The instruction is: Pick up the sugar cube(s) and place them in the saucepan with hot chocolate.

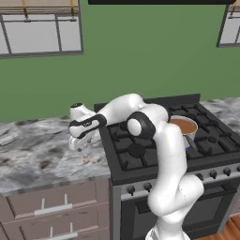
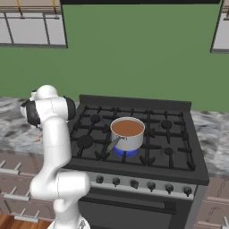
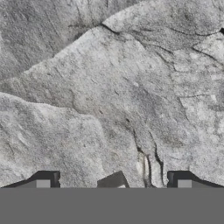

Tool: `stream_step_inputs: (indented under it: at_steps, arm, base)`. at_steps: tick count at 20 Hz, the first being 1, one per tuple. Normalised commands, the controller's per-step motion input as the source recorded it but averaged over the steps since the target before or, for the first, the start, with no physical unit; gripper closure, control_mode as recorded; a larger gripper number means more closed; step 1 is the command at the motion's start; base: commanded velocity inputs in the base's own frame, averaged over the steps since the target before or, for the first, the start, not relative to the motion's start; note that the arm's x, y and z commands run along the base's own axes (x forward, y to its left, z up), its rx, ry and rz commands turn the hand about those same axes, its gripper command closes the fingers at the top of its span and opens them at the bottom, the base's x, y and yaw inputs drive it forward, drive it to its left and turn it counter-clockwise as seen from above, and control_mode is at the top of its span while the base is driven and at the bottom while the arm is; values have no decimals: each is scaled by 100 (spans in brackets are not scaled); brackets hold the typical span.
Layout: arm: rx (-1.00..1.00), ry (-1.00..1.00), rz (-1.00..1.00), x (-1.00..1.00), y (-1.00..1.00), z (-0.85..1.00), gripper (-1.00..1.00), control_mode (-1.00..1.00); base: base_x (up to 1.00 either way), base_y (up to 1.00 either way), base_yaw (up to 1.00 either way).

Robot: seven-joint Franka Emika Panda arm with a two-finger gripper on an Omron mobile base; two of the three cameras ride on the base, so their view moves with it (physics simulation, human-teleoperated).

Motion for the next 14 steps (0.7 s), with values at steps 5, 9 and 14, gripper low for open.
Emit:
stream_step_inputs:
  at_steps: [5,9,14]
  arm:
    - [0,0,-1,-15,-12,-16,-100,-100]
    - [0,1,-3,-13,-15,-16,-100,-100]
    - [0,1,-1,-1,-2,-7,-100,-100]
  base:
    - [0,0,0]
    - [0,0,0]
    - [0,0,0]
